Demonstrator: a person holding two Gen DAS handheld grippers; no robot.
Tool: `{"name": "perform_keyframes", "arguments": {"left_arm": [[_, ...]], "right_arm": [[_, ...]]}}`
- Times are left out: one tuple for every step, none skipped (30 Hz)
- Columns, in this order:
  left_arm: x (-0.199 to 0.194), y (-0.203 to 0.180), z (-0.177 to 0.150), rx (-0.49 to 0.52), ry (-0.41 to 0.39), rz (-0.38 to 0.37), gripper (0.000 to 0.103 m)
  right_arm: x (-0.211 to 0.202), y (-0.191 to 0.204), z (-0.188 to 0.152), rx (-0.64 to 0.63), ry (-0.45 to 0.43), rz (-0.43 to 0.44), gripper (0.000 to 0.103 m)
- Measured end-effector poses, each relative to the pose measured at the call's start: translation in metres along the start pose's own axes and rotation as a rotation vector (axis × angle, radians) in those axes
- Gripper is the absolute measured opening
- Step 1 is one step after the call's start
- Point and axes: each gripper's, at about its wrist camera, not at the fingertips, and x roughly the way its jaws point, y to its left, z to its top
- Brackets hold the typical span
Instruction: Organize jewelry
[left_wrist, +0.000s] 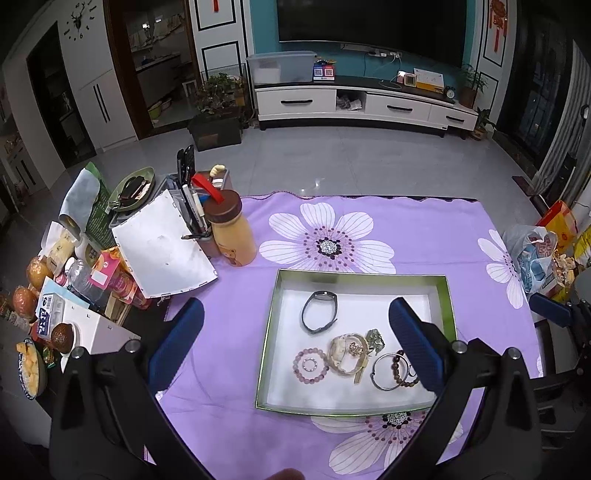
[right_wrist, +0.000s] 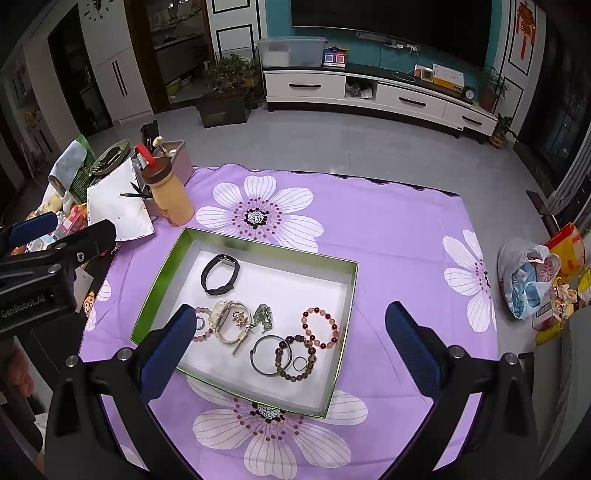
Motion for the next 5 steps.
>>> {"name": "perform_keyframes", "arguments": {"left_arm": [[0.0, 0.0, -0.0004, -0.001, 0.002, -0.001, 0.101], [0.0003, 0.0001, -0.0008, -0.004, 0.004, -0.001, 0.101], [0.0007, 0.0004, -0.0011, -0.005, 0.007, -0.001, 0.101], [0.0012, 0.0008, -0.0015, -0.007, 0.009, -0.003, 0.101], [0.0014, 0.001, -0.0024, -0.008, 0.011, -0.002, 0.101]], "right_arm": [[0.0002, 0.0005, -0.0007, -0.001, 0.0, 0.0, 0.102], [0.0, 0.0007, -0.0011, -0.001, -0.001, 0.001, 0.102], [-0.0001, 0.0009, -0.0016, -0.002, -0.002, 0.001, 0.102], [-0.0001, 0.0009, -0.0018, -0.001, -0.003, 0.0, 0.102], [0.0001, 0.001, -0.0015, 0.001, -0.003, 0.0, 0.102]]}}
